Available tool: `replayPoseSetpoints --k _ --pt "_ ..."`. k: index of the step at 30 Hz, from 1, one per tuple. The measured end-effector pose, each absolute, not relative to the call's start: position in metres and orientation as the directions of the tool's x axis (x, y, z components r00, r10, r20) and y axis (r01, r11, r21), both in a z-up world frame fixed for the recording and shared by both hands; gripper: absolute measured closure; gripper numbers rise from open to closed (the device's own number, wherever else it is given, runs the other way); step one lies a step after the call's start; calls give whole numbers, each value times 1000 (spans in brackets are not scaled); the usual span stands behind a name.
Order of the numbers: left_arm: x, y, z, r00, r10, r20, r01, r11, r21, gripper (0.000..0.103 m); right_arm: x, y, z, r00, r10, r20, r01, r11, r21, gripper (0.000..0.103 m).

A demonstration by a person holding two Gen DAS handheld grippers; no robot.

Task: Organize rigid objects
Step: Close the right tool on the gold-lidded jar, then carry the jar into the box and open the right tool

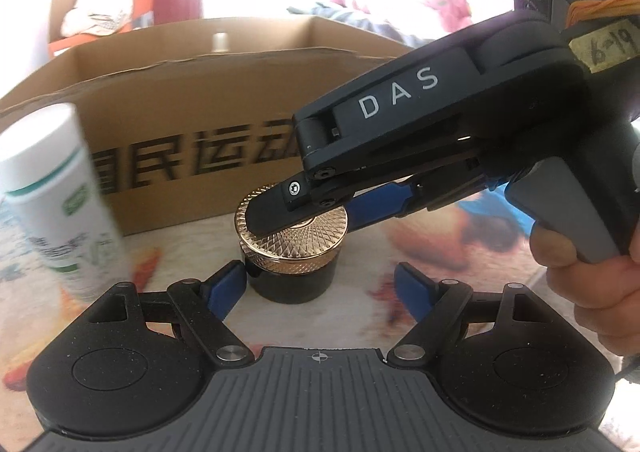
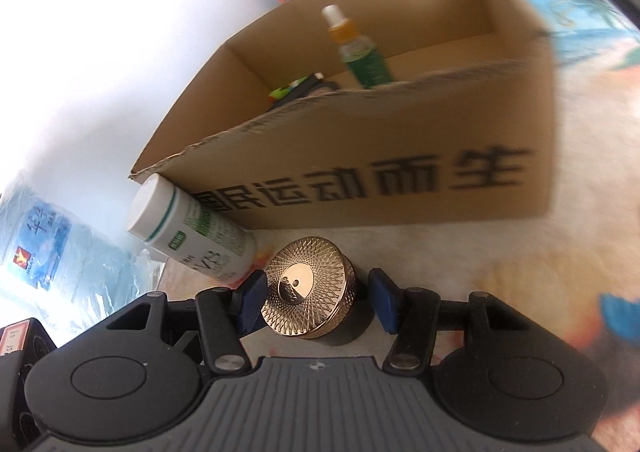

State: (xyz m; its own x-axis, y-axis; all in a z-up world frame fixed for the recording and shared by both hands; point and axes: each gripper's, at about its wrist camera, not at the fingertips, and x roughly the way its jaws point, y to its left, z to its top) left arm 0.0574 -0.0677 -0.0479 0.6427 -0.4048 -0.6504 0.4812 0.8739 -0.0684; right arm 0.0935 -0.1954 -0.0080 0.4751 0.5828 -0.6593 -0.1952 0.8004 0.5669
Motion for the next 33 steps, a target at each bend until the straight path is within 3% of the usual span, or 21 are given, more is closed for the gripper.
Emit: replayPoseSetpoints --k 8,18,24,28,33 --pt "57 -72 -44 633 -427 -646 508 859 -71 26 79 -232 -12 505 577 -642 -122 784 608 44" --pt "83 -83 -42 662 -324 -676 467 884 34 29 79 -244 -19 520 586 -622 -84 760 645 44" --pt "92 -95 -50 655 -310 -689 470 881 51 35 78 -246 -21 519 601 -608 -88 745 661 44" --pt "95 -98 -50 653 -321 -686 475 879 40 46 79 -244 -23 518 612 -598 -89 734 674 44" --pt "94 -101 -48 654 -311 -690 464 885 41 47 79 -238 -20 519 607 -602 -105 744 660 44"
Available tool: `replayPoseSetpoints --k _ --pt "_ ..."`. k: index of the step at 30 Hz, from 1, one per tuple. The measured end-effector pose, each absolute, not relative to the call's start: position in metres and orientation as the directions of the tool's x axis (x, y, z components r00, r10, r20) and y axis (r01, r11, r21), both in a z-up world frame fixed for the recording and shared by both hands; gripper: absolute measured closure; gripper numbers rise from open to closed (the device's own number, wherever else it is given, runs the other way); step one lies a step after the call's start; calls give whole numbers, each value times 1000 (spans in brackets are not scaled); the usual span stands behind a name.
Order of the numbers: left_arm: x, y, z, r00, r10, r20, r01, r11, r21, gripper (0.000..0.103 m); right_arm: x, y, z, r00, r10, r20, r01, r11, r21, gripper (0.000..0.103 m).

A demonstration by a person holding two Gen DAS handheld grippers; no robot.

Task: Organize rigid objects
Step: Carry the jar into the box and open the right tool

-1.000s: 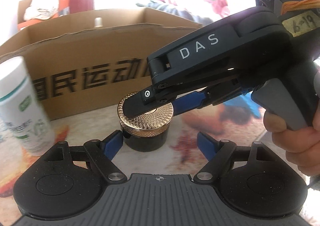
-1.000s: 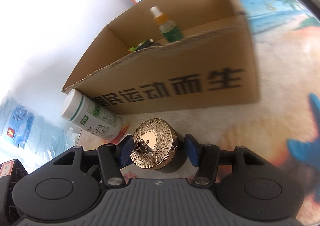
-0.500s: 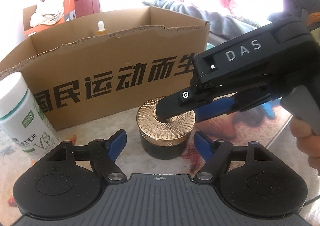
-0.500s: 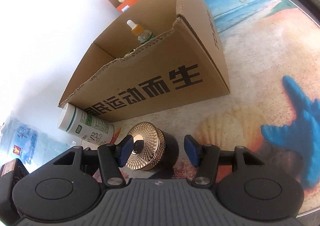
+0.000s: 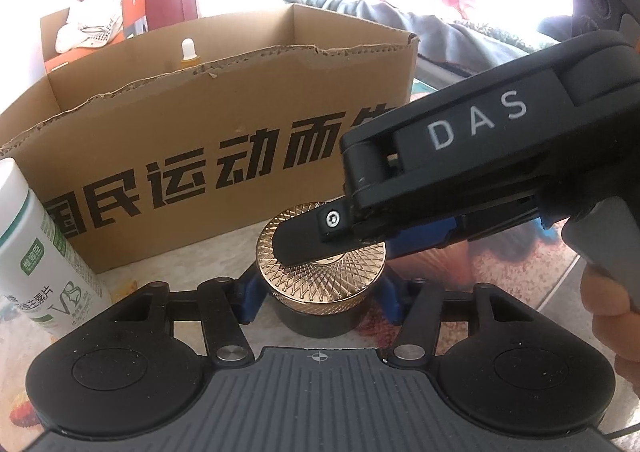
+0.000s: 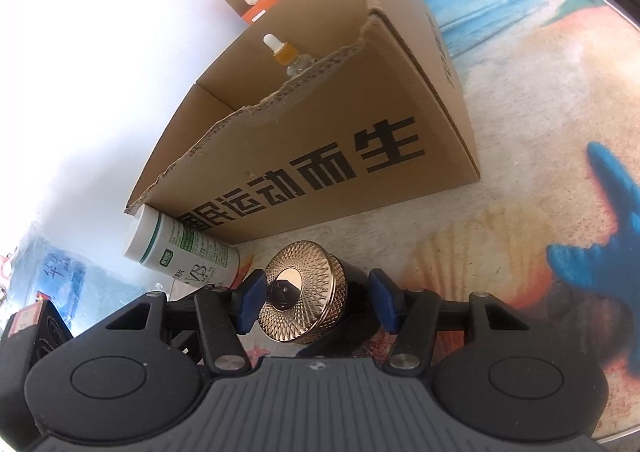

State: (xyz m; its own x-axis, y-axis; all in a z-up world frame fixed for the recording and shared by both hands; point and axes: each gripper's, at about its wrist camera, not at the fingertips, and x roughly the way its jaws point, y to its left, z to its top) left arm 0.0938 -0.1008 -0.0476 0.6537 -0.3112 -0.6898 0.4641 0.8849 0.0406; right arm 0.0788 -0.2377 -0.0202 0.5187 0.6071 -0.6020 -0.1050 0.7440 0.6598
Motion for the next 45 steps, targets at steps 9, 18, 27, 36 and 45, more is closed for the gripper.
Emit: replayPoseSetpoints --k 9,18,27,36,45 --pt "69 -93 -2 727 -316 -609 441 895 63 47 62 -228 25 566 614 -550 -198 749 633 44" --pt "99 -92 74 790 -338 -512 409 912 29 47 89 -220 116 619 617 -486 -367 775 515 44" --pt "203 -101 60 660 -360 -659 292 932 -216 47 199 -222 119 475 585 -657 -340 811 477 44" --pt "258 -104 28 557 -356 -750 163 933 -322 47 269 -208 86 353 512 -783 -381 843 379 44" --pt "284 -106 17 486 -377 -789 57 914 -402 44 296 -200 74 341 459 -820 -442 849 291 45"
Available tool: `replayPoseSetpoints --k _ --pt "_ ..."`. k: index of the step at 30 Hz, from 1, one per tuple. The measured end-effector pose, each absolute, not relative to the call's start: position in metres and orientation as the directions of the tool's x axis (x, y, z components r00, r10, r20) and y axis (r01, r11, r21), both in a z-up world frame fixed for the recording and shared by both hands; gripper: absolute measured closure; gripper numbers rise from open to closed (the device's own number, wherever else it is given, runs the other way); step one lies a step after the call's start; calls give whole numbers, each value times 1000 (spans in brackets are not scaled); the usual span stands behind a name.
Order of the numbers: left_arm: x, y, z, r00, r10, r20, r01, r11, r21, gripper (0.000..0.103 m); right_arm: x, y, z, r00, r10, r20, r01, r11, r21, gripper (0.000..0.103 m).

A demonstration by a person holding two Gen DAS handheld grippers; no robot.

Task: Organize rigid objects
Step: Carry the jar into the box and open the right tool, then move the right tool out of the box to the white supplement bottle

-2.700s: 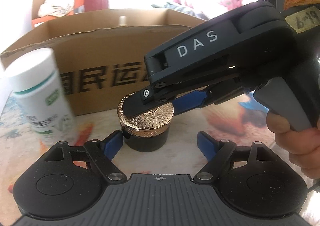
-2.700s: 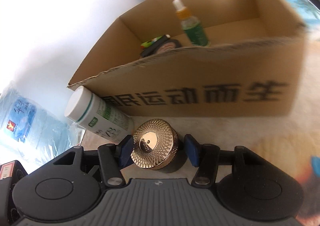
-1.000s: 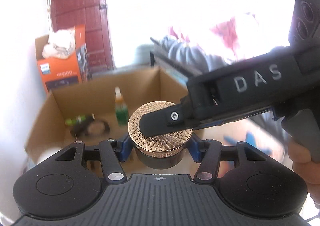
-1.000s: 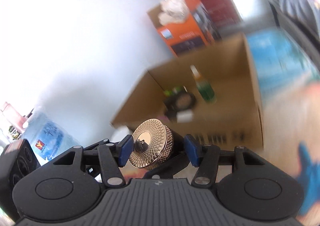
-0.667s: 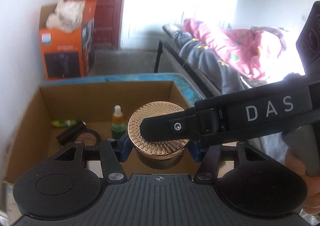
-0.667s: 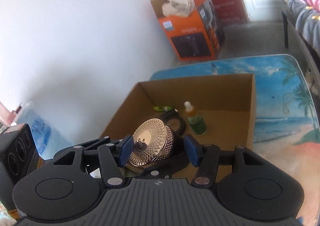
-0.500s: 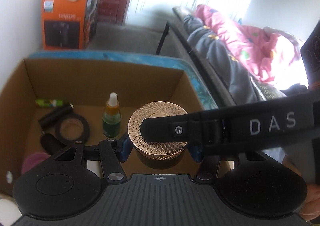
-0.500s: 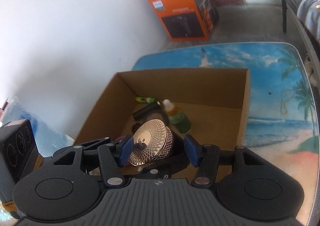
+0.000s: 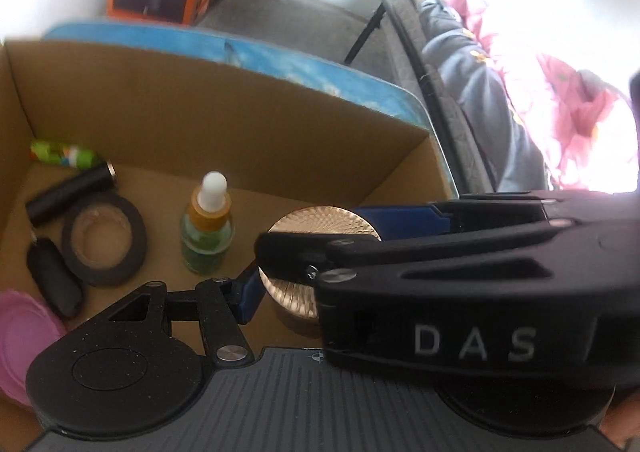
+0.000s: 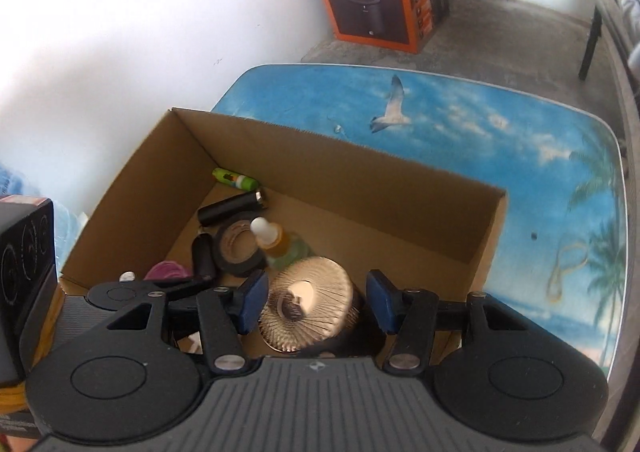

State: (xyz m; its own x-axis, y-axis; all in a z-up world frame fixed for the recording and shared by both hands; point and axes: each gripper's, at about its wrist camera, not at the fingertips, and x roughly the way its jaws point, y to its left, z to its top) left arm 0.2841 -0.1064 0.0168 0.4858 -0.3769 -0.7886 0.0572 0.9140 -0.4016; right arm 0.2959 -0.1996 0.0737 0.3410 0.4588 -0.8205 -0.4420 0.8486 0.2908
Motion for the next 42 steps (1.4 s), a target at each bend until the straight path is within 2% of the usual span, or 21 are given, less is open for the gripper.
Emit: replayPoseSetpoints --k 5,16,18,20,23,25,29,31,36,42 --pt "292 -101 7 434 -398 -808 -4 896 -443 43 300 -202 75 366 454 -812 -452 850 271 45" --pt "268 -94 25 507 -408 -759 45 892 -449 38 287 -224 88 448 500 -741 -410 852 326 46" --pt "255 -94 34 522 -442 -729 92 880 -467 30 273 -234 100 486 516 -705 -395 850 349 45" --pt "237 -92 47 527 -498 -689 162 854 -494 16 251 -245 115 535 536 -653 -387 843 374 44" --pt "202 -87 68 545 -545 -637 268 833 -483 4 205 -263 134 614 566 -550 -386 824 415 36" --pt "175 -84 78 559 -559 -612 333 828 -451 3 173 -276 141 658 575 -487 -370 810 455 33" --pt "127 -74 88 540 -594 -596 440 803 -401 1 112 -301 137 714 599 -362 -319 739 593 9" --pt "110 -72 89 547 -590 -594 466 804 -369 1 89 -305 126 729 603 -325 -290 702 651 6" --pt "71 -53 88 595 -558 -579 488 823 -291 0 59 -295 98 733 584 -348 -196 672 714 6" --pt "43 -22 77 683 -484 -547 443 870 -217 0 52 -267 81 690 605 -397 -167 667 726 6"
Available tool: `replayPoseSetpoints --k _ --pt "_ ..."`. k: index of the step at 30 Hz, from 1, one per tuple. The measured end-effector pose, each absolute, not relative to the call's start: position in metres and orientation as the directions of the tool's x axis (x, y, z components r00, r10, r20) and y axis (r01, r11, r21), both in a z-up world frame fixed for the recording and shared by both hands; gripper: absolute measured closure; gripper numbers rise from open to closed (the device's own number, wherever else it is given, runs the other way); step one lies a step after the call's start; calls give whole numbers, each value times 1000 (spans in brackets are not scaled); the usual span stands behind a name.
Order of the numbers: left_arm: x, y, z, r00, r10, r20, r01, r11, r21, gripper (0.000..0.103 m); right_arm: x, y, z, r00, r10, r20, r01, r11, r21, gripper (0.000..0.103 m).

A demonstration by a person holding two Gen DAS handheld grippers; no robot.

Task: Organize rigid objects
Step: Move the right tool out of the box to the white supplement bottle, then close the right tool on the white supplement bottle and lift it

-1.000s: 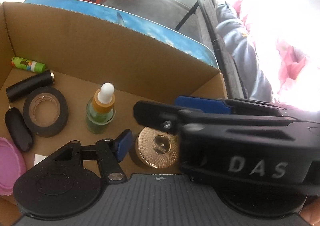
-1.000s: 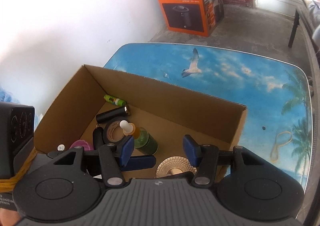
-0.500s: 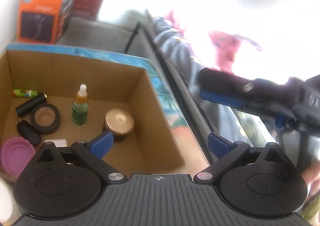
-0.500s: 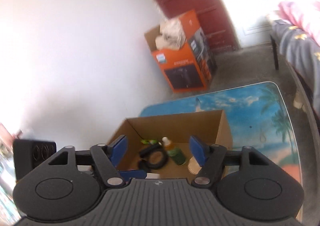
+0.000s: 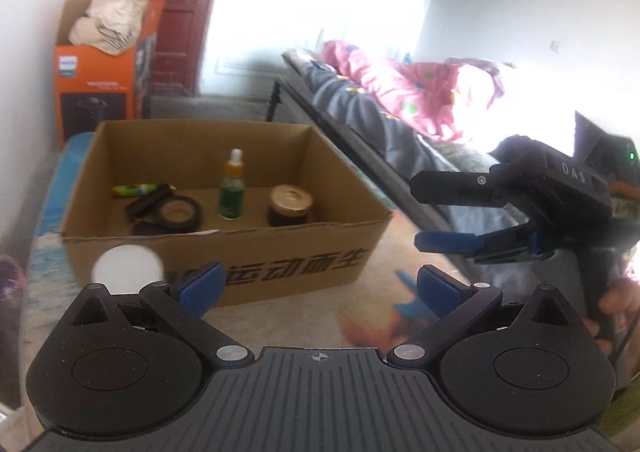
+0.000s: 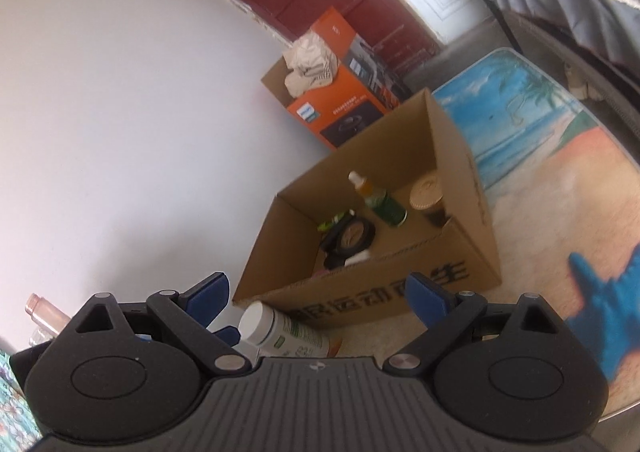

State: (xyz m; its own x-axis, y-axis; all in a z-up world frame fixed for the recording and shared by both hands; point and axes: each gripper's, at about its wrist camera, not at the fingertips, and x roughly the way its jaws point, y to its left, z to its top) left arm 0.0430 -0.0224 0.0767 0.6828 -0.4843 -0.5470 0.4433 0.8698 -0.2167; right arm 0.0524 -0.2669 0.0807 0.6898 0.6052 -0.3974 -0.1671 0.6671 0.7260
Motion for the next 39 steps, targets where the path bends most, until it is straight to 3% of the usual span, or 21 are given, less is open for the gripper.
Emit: replayPoseSetpoints --k 7,15,21,23,27,29,32,39 --pt "29 -2 56 806 -275 -524 307 951 -26 0 64 -218 78 616 641 -458 -211 694 688 6" --pt "53 14 28 824 -180 -538 233 972 32 2 94 -158 65 538 660 -524 -253 720 646 10" --pt "84 23 11 815 -149 -560 195 981 22 12 111 -128 56 511 685 -519 -261 699 665 25" --pt "92 27 8 805 -160 -571 196 981 2 24 117 -120 53 502 685 -528 -260 702 663 29" --pt "104 31 2 782 -175 -598 196 980 -30 32 126 -109 48 489 687 -538 -254 702 665 36" --pt "108 31 -1 772 -168 -613 193 981 -26 47 129 -107 42 472 704 -531 -247 684 687 39" --pt "107 31 -2 771 -164 -615 189 982 -24 49 129 -106 36 460 711 -531 -239 676 698 46" --pt "95 16 2 756 -191 -626 206 977 -50 50 122 -122 33 463 720 -517 -222 659 719 47"
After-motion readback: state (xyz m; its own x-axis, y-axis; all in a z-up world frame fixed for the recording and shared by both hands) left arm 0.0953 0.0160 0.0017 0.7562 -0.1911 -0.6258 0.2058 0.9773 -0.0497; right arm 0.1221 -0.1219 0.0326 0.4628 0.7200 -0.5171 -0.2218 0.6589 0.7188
